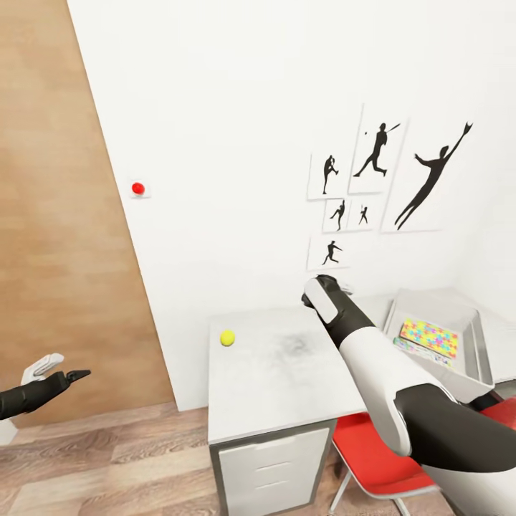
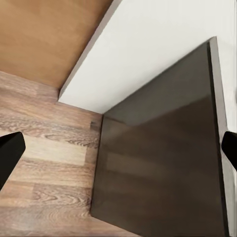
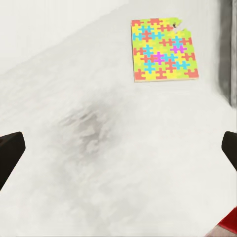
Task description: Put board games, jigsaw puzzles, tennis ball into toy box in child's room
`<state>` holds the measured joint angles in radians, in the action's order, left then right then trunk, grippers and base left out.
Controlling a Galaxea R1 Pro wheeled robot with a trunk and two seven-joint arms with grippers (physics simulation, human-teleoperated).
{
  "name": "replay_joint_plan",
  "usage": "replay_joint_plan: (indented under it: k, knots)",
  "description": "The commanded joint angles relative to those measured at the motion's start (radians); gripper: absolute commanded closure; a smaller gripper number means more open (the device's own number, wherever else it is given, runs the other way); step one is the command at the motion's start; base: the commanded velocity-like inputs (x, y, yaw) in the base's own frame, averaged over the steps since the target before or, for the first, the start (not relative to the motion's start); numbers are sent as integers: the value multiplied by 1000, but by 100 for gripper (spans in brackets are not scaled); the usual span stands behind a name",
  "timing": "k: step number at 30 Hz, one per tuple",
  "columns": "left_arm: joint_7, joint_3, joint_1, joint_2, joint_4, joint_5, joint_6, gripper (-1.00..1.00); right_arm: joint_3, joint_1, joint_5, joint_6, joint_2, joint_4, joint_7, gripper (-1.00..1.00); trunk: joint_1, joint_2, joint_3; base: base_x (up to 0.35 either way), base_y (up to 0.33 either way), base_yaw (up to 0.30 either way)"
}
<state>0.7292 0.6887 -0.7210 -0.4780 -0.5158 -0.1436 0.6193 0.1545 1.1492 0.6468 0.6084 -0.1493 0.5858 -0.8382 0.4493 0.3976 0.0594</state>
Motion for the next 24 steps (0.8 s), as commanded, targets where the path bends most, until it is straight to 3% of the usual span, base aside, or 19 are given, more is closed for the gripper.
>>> replay_joint_plan:
  k: [1,15,24]
  knots:
    - [9,8,-2,1,-1,-11,7,-100,5,1,7,3,2,0,-7,-100,1,2,2,0,10,-238]
    - [8,-24,-2,0,-1,-38,7,-100,2,1,7,-4,10,0,-7,-100,1,2,-8,0,10,-258]
    - [8,-26,-2,2,-1,-39,7,-100,4,1,8,-4,8,0,-7,-100,1,2,-13,0,177,-241]
